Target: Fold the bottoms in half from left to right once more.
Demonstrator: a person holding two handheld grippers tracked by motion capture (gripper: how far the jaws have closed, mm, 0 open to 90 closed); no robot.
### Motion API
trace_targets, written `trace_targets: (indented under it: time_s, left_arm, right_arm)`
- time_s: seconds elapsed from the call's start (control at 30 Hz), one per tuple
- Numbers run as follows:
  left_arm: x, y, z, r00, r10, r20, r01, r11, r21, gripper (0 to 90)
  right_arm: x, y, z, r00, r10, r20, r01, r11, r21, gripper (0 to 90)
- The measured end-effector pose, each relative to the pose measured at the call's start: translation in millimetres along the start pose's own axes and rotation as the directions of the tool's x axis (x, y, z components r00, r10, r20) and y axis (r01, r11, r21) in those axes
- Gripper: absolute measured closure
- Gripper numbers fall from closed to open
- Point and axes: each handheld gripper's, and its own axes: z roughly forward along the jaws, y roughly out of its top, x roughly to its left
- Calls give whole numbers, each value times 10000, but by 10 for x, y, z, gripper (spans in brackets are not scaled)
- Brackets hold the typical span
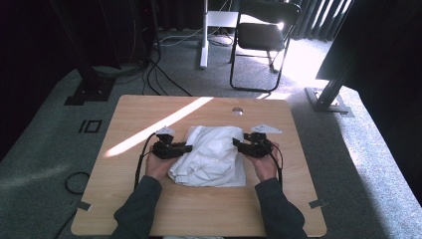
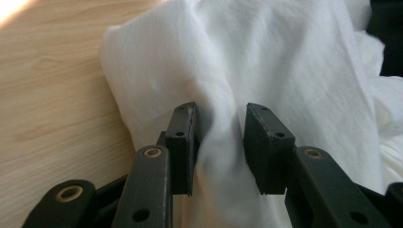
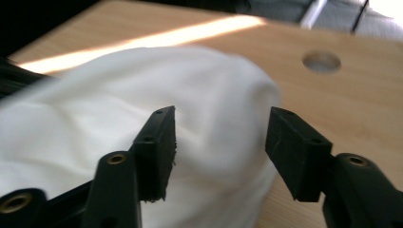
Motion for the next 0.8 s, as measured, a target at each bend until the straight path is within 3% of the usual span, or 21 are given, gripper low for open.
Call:
trace_targets:
  time_s: [0.1, 0.17, 0.3, 0.4, 0.47, 0.57, 0.7, 0.8]
  left_arm:
    - [-25, 6, 6, 9999, 63, -122, -63, 10000, -27, 652]
    - [-34, 9, 7, 9999, 47, -164, -48, 10000, -42, 651]
    - [-36, -1, 16, 9998, -26, -184, 23, 9999, -141, 647]
    - [-33, -13, 15, 9998, -118, -177, 114, 9997, -222, 647]
    - [-30, -18, 10, 9998, -124, -179, 120, 9996, -258, 647]
    - [-23, -26, -4, 9997, -210, -117, 206, 9992, -349, 648]
    - [-28, -33, -3, 9997, -246, -94, 242, 9989, -397, 647]
    - [-34, -33, 8, 9995, -308, -111, 303, 9986, -436, 647]
  right_arm:
    - [209, 50, -154, 9971, -563, -504, 539, 9975, -461, 404]
    - [356, 46, -171, 9890, -939, -1140, 887, 9948, -494, 406]
    - [622, -34, -54, 9645, -1623, -2082, 1618, 9866, -192, 409]
    - [736, -103, 81, 9533, -1659, -2525, 1766, 9841, 203, 393]
    - [777, -148, 169, 9489, -1773, -2611, 1986, 9784, 574, 397]
    - [773, -194, 250, 9483, -1829, -2595, 2170, 9701, 1091, 504]
    - [672, -210, 212, 9478, -1366, -2882, 1739, 9789, 1077, 615]
    - [648, -229, 174, 9424, -1533, -2972, 1913, 9761, 1031, 784]
